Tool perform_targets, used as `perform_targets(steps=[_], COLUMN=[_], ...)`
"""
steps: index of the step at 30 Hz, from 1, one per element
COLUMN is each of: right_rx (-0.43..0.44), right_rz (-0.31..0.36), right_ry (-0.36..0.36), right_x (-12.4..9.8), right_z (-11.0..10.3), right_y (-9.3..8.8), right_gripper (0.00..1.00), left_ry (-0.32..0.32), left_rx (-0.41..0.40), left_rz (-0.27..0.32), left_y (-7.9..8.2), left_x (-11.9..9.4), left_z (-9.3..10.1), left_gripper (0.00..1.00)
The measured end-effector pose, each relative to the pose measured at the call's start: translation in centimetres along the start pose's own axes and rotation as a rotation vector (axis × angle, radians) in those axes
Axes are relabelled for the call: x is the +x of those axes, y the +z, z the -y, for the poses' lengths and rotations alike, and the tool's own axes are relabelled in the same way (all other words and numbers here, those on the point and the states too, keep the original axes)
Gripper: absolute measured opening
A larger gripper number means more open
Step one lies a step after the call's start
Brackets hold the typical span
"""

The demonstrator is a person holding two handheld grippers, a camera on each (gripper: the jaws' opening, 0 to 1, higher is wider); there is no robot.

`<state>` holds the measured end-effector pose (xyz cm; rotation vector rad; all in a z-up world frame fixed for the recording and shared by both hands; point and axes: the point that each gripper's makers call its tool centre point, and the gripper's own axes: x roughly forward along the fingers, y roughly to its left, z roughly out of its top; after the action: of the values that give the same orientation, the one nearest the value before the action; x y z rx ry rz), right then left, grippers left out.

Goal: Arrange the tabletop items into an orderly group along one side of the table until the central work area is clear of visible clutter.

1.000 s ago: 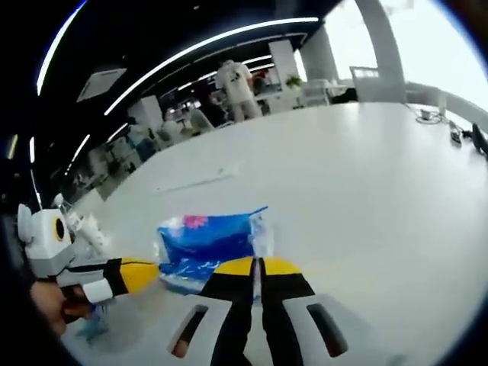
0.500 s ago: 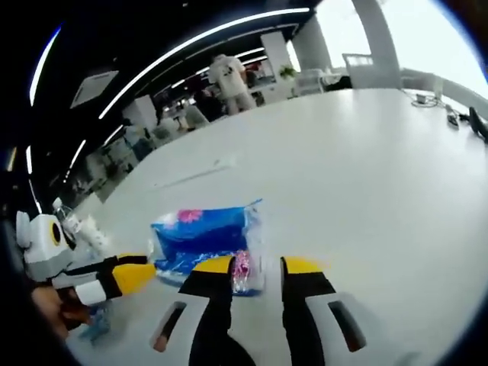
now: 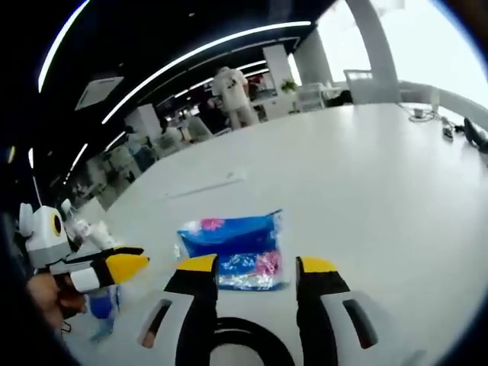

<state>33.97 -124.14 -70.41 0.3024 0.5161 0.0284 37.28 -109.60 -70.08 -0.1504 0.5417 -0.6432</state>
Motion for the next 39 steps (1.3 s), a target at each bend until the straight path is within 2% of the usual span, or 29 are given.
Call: perform_targets(steps=[3,5,8,11,18,22,29,32,39], right_rx=[0.024,0.028,0.044,0.050,0.086,0.086,0.102,0.098,0.111], right_rz=[0.014,0.014,0.015,0.016,0.002,-0.002,-0.005,-0.005,-0.012], right_ry=[0.021,0.040,0.068,0.091,0.110,0.114,0.109,0.108,0.102], right_x=[-0.6,-1.2,-1.9,-2.7,-2.9,-3.2,-4.0,-4.3,-4.9], right_z=[-1.4,-2.8,-4.5,-6.5,-9.5,-10.8,-12.3,-13.5,-15.7], right_y=[0.1,-0.2,-0.4,-0.9,-2.7,-3.1,-3.7,-4.1,-5.4], right_gripper=[0.41,0.44,0.46,0.47,0.47,0.47,0.47,0.47,0.47], left_ry=[0.017,0.025,0.022,0.031,0.089,0.112,0.124,0.130,0.135], left_rx=[0.010,0.012,0.028,0.046,0.036,0.031,0.024,0.022,0.016], left_rz=[0.003,0.008,0.016,0.009,0.015,0.019,0.013,0.010,-0.024], left_y=[0.3,0.4,0.6,0.4,0.4,0.5,0.3,0.2,-0.8], left_x=[-1.1,-2.0,-3.5,-5.4,-9.3,-10.9,-13.1,-14.1,-15.7], left_z=[-0.6,-1.0,-1.8,-3.5,-7.9,-9.4,-11.5,-13.1,-15.8], left_gripper=[0.57,0.62,0.61,0.62,0.63,0.63,0.62,0.62,0.62])
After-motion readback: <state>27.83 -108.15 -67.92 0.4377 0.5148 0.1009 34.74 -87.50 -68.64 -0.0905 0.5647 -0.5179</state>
